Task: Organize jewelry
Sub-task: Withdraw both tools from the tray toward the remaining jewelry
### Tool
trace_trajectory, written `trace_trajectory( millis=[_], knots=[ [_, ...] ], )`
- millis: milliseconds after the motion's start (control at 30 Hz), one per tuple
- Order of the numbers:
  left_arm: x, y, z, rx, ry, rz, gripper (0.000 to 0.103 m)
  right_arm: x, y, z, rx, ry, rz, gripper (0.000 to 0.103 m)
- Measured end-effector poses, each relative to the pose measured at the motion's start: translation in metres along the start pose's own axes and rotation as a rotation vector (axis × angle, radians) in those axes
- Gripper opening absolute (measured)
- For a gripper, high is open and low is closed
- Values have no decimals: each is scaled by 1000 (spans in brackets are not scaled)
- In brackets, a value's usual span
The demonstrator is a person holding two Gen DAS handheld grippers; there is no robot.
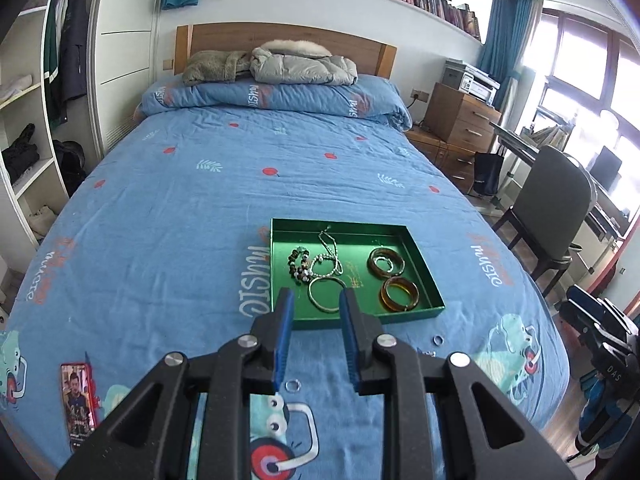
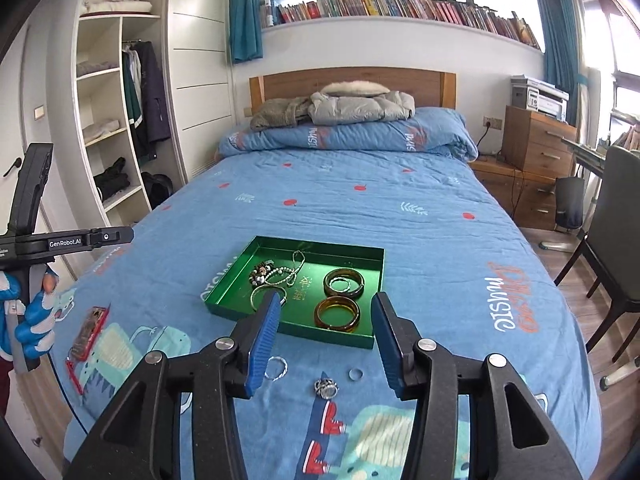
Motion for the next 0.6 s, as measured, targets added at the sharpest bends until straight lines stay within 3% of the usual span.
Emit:
trace_trajectory(
  millis=[233,400,500,600],
  knots=[
    [29,3,-24,-16,-21,5,23,24,9,-31,-6,-29,-23,48],
    [49,10,-23,-32,-27,-7,23,43,9,-31,-14,-27,-8,51],
    [61,16,-13,-50,-23,-11,32,53,7,-24,-6,-18,-2,51],
    [74,24,-1,-72,-23,-24,34,63,6,-16,-1,-12,6,51]
  ],
)
Point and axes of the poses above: each gripper's, at about its wrist camera, not at the fingertips, and z roughly the way its jaws point, y to its left, x to its underside, the point moved 7 cm from there along z, roughly the way its jaws point, and after that the axes turned 10 degrees about y, right-handed, at the moved point
